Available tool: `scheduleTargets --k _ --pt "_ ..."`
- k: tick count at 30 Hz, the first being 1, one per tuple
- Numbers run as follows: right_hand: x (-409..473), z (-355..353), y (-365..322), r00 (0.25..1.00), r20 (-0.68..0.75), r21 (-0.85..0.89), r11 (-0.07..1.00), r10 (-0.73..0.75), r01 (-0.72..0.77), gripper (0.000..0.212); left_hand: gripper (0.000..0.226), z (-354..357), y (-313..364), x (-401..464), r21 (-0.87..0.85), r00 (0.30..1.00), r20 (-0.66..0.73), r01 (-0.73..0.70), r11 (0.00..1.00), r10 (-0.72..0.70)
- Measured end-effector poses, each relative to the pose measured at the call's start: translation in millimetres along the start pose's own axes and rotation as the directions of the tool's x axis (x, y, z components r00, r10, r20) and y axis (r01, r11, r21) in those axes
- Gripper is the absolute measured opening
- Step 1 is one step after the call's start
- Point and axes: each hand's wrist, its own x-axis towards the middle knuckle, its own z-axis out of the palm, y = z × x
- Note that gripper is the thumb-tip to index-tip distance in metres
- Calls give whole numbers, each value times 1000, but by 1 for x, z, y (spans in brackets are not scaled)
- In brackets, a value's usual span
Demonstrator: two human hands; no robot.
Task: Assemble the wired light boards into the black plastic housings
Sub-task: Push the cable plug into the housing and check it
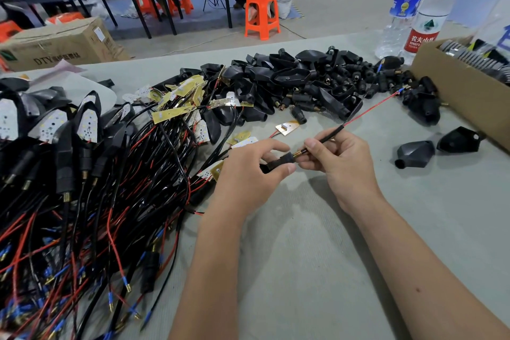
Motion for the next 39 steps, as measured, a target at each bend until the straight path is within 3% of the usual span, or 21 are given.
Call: scheduleTargets --k 9,14,19,27,34,39 --pt "-2 0 -4 999 31 37 999 22 -23 7 8 -2 2 2 60 999 20 -35 998 34" --pt "1 -2 -2 999 -24 76 996 45 -43 7 19 -17 -9 -4 -59 995 33 94 994 -93" --pt "3 -5 -1 997 -45 115 992 59 -54 5 13 -18 -5 -4 -110 994 70 93 990 -85" --pt "2 -4 2 998 62 44 999 10 -13 21 15 -12 -4 -5 -109 995 58 91 990 -85" --pt "3 -4 3 997 79 13 1000 -6 5 20 22 -6 -4 -3 -149 995 37 94 984 -89" --pt "1 0 2 980 197 -161 986 -3 35 19 38 2 0 1 -221 999 17 37 975 -34"
